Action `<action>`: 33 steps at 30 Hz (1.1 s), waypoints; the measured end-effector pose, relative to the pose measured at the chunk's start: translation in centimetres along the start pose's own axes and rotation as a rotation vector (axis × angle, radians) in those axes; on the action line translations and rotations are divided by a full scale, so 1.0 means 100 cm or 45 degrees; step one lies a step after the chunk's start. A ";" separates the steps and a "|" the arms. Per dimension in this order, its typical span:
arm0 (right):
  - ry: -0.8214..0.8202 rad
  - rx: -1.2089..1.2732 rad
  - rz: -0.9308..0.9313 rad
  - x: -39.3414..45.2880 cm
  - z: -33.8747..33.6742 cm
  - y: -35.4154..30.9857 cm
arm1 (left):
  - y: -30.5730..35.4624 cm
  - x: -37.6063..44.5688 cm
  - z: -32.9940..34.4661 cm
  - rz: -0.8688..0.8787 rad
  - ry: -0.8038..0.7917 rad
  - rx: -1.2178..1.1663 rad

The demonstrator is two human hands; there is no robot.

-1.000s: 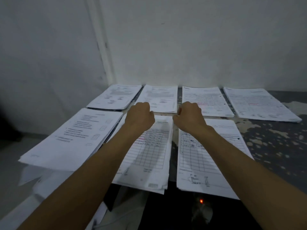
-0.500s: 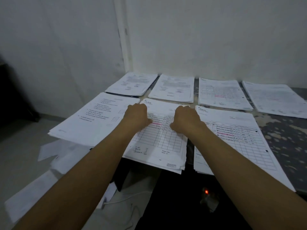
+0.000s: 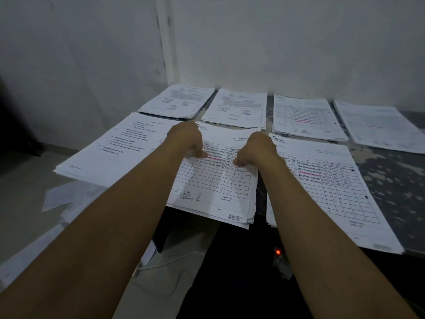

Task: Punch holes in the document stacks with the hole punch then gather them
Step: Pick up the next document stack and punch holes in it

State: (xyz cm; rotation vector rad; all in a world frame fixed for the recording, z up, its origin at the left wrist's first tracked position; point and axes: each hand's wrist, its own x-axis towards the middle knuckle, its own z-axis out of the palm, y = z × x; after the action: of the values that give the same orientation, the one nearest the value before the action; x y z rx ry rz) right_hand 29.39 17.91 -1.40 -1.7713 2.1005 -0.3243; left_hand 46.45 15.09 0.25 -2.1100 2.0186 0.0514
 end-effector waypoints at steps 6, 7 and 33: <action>-0.027 -0.004 0.027 -0.001 -0.001 -0.007 | -0.001 0.003 -0.004 -0.064 -0.049 -0.171; -0.038 -0.031 0.031 -0.003 -0.001 -0.009 | -0.001 0.003 -0.004 -0.074 -0.052 -0.179; 0.117 1.396 -0.213 -0.021 -0.009 0.017 | -0.022 -0.018 0.004 -0.222 0.374 -1.279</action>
State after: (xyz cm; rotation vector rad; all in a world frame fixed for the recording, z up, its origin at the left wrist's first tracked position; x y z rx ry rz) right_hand 27.78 20.25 -0.97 -1.2181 1.3185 -1.3094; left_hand 48.59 16.99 0.51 -2.9941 2.2099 0.9590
